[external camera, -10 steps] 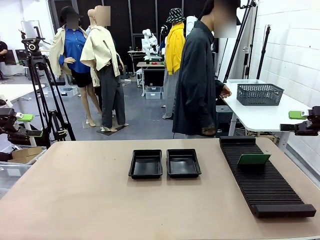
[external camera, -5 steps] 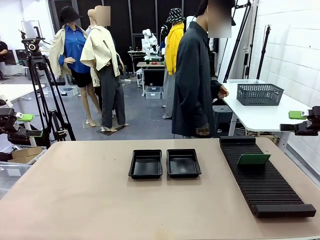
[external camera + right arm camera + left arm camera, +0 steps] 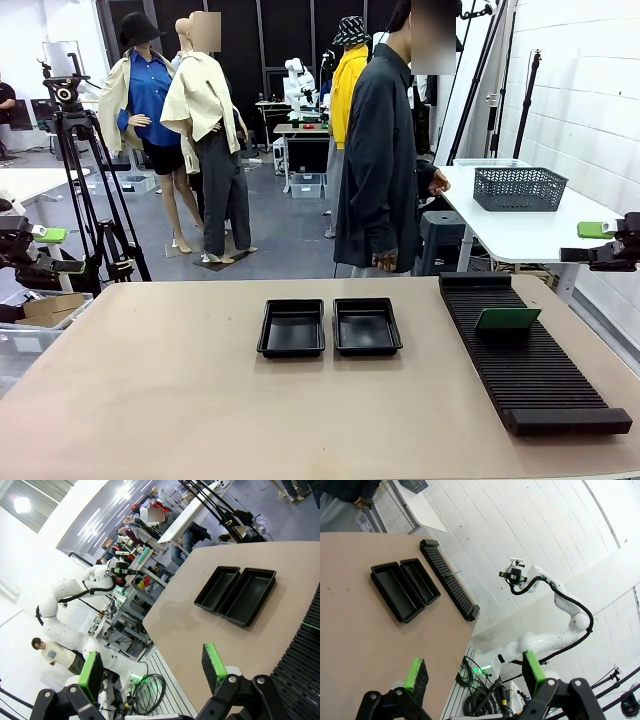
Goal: Inspect and transfer BCBs to ESD trays.
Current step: Pick up the Blank PCB from the PCB Rack and place it in the left ESD tray.
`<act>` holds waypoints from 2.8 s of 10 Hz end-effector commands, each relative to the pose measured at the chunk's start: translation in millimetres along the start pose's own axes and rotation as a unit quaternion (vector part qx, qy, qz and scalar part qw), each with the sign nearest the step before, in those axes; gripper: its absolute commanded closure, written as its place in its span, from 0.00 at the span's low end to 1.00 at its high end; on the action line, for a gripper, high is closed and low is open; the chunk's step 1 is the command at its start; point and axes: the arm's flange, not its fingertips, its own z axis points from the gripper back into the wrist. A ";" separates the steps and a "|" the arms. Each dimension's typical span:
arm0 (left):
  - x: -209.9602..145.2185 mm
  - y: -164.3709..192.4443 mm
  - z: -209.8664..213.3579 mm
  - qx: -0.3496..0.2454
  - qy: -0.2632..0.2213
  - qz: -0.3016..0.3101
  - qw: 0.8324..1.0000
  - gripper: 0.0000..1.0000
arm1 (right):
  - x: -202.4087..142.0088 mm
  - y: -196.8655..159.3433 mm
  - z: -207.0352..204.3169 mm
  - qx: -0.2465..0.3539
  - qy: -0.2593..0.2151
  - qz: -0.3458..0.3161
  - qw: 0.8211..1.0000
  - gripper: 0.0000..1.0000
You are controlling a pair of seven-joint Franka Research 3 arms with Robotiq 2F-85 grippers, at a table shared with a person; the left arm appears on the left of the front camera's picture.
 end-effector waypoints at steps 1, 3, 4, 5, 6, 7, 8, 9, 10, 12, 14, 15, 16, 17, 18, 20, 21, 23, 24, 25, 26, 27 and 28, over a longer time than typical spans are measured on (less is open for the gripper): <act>-0.4 -0.8 1.1 -0.001 -0.002 0.003 1.000 0.00 | -1.1 -0.2 0.7 0.005 0.000 0.000 1.000 0.00; -0.4 -0.8 1.1 -0.001 -0.002 0.003 1.000 0.00 | -1.1 -0.2 0.7 0.005 0.000 0.000 1.000 0.00; -0.4 -0.8 1.1 -0.001 -0.002 0.003 1.000 0.00 | -1.1 -0.2 0.7 0.005 0.000 0.000 1.000 0.00; -0.4 -0.8 1.1 -0.001 -0.002 0.003 1.000 0.00 | -1.1 -0.2 0.7 0.005 0.000 0.000 1.000 0.00; -0.4 -0.8 1.1 -0.001 -0.002 0.003 1.000 0.00 | -1.1 -0.2 0.7 0.005 0.000 0.000 1.000 0.00; -0.4 -0.8 1.1 -0.001 -0.002 0.003 1.000 0.00 | -1.1 -0.2 0.7 0.005 0.000 0.000 1.000 0.00; -0.4 -0.8 1.1 -0.001 -0.002 0.003 1.000 0.00 | -1.1 -0.2 0.7 0.005 0.000 0.000 1.000 0.00; -0.4 -0.8 1.1 -0.001 -0.002 0.003 1.000 0.00 | -1.1 -0.2 0.7 0.005 0.000 0.000 1.000 0.00; -0.4 -0.8 1.1 -0.001 -0.002 0.003 1.000 0.00 | -1.1 -0.2 0.7 0.005 0.000 0.000 1.000 0.00; -0.4 -0.8 1.1 -0.001 -0.002 0.003 1.000 0.00 | 7.9 -6.3 -8.9 -0.010 0.007 -0.008 1.000 0.00; -0.4 -0.8 1.1 -0.001 -0.002 0.003 1.000 0.00 | 23.8 -20.4 -25.8 -0.022 0.026 -0.017 0.999 0.00; -0.4 -0.8 1.1 -0.001 -0.002 0.003 1.000 0.00 | 32.5 -26.3 -33.6 -0.033 0.031 -0.013 0.999 0.00; -0.4 -0.8 1.1 -0.001 -0.002 0.003 1.000 0.00 | 41.7 -31.0 -40.3 -0.037 0.042 -0.003 0.998 0.00; -0.4 -0.8 1.1 -0.001 -0.002 0.003 1.000 0.00 | 51.0 -32.7 -46.5 -0.038 0.052 0.023 0.998 0.00; -0.4 -0.8 1.1 -0.001 -0.002 0.003 1.000 0.00 | 61.4 -34.1 -58.5 -0.030 0.094 0.057 0.993 0.00; -0.4 -0.8 1.1 -0.001 -0.002 0.003 1.000 0.00 | 69.2 -38.8 -79.3 -0.041 0.159 0.100 0.981 0.00; -0.4 -0.8 1.1 -0.001 -0.002 0.003 1.000 0.00 | 76.4 -43.9 -89.6 -0.044 0.220 0.136 0.965 0.00; -0.4 -0.8 1.1 -0.001 -0.002 0.003 1.000 0.00 | 86.1 -45.7 -107.0 -0.044 0.307 0.216 0.926 0.00; -0.4 -0.8 1.1 -0.001 -0.002 0.003 1.000 0.00 | 88.5 -46.3 -113.6 -0.054 0.348 0.240 0.905 0.00; -0.4 -0.8 1.1 -0.001 -0.002 0.003 1.000 0.00 | 91.3 -48.0 -120.9 -0.067 0.377 0.275 0.882 0.00; -0.4 -0.8 1.1 -0.001 -0.002 0.003 1.000 0.00 | 97.9 -52.9 -126.1 -0.076 0.406 0.302 0.859 0.00; -0.4 -0.8 1.1 -0.001 -0.002 0.003 1.000 0.00 | 102.0 -56.3 -131.2 -0.083 0.428 0.325 0.839 0.00; -0.4 -0.8 1.1 -0.001 -0.002 0.003 1.000 0.00 | 106.7 -60.7 -136.9 -0.092 0.450 0.334 0.823 0.00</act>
